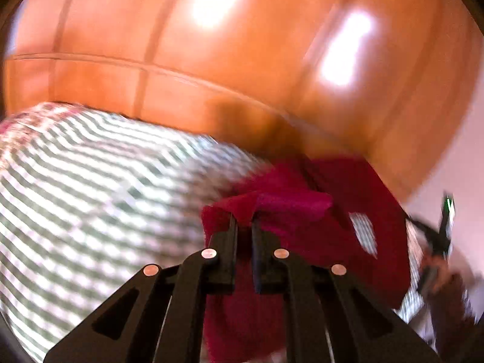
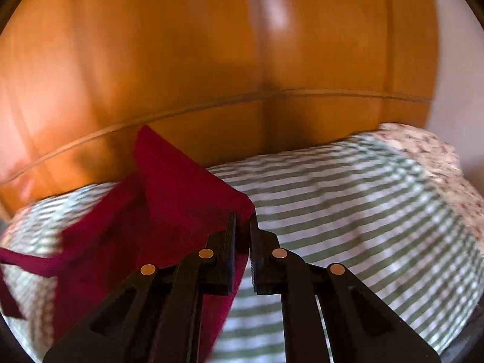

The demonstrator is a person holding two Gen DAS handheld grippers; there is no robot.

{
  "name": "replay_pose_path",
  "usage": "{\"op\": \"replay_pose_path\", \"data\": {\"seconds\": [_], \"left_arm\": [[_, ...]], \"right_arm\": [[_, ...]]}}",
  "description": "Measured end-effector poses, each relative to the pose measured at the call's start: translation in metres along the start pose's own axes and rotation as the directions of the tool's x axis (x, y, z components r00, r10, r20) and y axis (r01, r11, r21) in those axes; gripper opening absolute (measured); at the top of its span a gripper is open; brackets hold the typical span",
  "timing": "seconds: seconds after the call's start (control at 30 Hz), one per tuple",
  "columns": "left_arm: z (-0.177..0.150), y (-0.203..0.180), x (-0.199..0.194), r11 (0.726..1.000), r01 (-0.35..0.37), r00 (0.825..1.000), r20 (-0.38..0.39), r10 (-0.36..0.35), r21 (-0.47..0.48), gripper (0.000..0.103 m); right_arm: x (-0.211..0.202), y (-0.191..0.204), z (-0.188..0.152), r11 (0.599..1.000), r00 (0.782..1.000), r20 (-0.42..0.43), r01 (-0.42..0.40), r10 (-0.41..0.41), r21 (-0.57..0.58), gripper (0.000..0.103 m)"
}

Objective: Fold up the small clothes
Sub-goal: 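Grasp the red sweater with the left gripper while the right gripper grasps it too, then lift and shake the red sweater with both grippers, spreading it over the bed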

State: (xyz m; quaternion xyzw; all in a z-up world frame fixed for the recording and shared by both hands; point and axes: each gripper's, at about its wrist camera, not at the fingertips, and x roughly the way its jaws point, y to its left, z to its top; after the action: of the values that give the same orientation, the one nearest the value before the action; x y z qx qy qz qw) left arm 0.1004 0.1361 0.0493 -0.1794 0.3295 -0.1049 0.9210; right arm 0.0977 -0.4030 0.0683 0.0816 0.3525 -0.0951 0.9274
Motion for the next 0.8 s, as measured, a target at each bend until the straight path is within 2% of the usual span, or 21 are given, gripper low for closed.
{"op": "replay_pose_path", "data": {"seconds": [0.1, 0.2, 0.27, 0.37, 0.4, 0.43, 0.47, 0.5, 0.57, 0.6, 0.63, 0.67, 0.7, 0.73, 0.77, 0.8], "left_arm": [[0.037, 0.025, 0.010, 0.994, -0.083, 0.996, 0.033, 0.086, -0.069, 0.006], [0.069, 0.048, 0.031, 0.975, -0.175, 0.983, 0.038, 0.181, -0.140, 0.006], [0.091, 0.066, 0.044, 0.949, -0.250, 0.966, 0.025, 0.259, -0.193, 0.006], [0.111, 0.085, 0.064, 0.921, -0.316, 0.946, 0.006, 0.325, -0.228, 0.010], [0.116, 0.088, 0.070, 0.904, -0.356, 0.930, 0.006, 0.368, -0.235, 0.018], [0.119, 0.087, 0.073, 0.886, -0.400, 0.909, 0.022, 0.417, -0.235, 0.039], [0.117, 0.088, 0.070, 0.883, -0.407, 0.904, 0.033, 0.425, -0.232, 0.049], [0.114, 0.088, 0.064, 0.883, -0.407, 0.903, 0.040, 0.427, -0.235, 0.060], [0.104, 0.087, 0.064, 0.895, -0.376, 0.918, 0.037, 0.396, -0.240, 0.060], [0.095, 0.083, 0.062, 0.909, -0.348, 0.932, 0.023, 0.363, -0.228, 0.060], [0.082, 0.080, 0.061, 0.927, -0.315, 0.946, 0.006, 0.323, -0.202, 0.055], [0.067, 0.072, 0.058, 0.944, -0.280, 0.959, -0.002, 0.284, -0.175, 0.053], [0.056, 0.067, 0.056, 0.958, -0.242, 0.970, -0.010, 0.244, -0.155, 0.052], [0.035, 0.056, 0.054, 0.978, -0.166, 0.986, -0.040, 0.162, -0.130, 0.052], [0.017, 0.047, 0.054, 0.988, -0.105, 0.992, -0.080, 0.097, -0.115, 0.052], [-0.007, 0.038, 0.057, 0.994, -0.029, 0.991, -0.137, 0.014, -0.108, 0.052]], "right_arm": [[0.029, -0.030, 0.018, 0.994, 0.994, -0.014, 0.106, -0.105, 0.025, 0.007], [0.063, -0.048, 0.035, 0.980, 0.980, -0.038, 0.196, -0.194, 0.036, 0.007], [0.087, -0.058, 0.044, 0.967, 0.966, -0.054, 0.253, -0.251, 0.026, 0.007], [0.104, -0.066, 0.053, 0.962, 0.961, -0.063, 0.272, -0.270, 0.035, 0.009], [0.108, -0.070, 0.055, 0.963, 0.962, -0.068, 0.267, -0.263, 0.042, 0.017], [0.107, -0.071, 0.054, 0.965, 0.964, -0.081, 0.258, -0.253, 0.052, 0.056], [0.103, -0.071, 0.051, 0.966, 0.966, -0.078, 0.251, -0.246, 0.067, 0.085], [0.096, -0.071, 0.047, 0.967, 0.969, -0.049, 0.244, -0.241, 0.074, 0.085], [0.086, -0.068, 0.037, 0.975, 0.975, -0.045, 0.218, -0.217, 0.041, 0.085], [0.076, -0.066, 0.026, 0.981, 0.980, -0.057, 0.191, -0.189, 0.032, 0.085], [0.069, -0.066, 0.018, 0.985, 0.984, -0.065, 0.169, -0.166, 0.035, 0.085], [0.060, -0.064, 0.011, 0.990, 0.988, -0.068, 0.138, -0.135, 0.039, 0.083], [0.045, -0.059, -0.003, 0.997, 0.995, -0.071, 0.073, -0.070, 0.040, 0.082], [0.039, -0.056, -0.011, 0.999, 0.996, -0.079, 0.039, -0.036, 0.038, 0.078], [0.032, -0.051, -0.021, 0.999, 0.995, -0.096, -0.019, 0.023, 0.037, 0.076], [0.028, -0.044, -0.034, 0.993, 0.984, -0.138, -0.108, 0.114, 0.046, 0.074]]}}
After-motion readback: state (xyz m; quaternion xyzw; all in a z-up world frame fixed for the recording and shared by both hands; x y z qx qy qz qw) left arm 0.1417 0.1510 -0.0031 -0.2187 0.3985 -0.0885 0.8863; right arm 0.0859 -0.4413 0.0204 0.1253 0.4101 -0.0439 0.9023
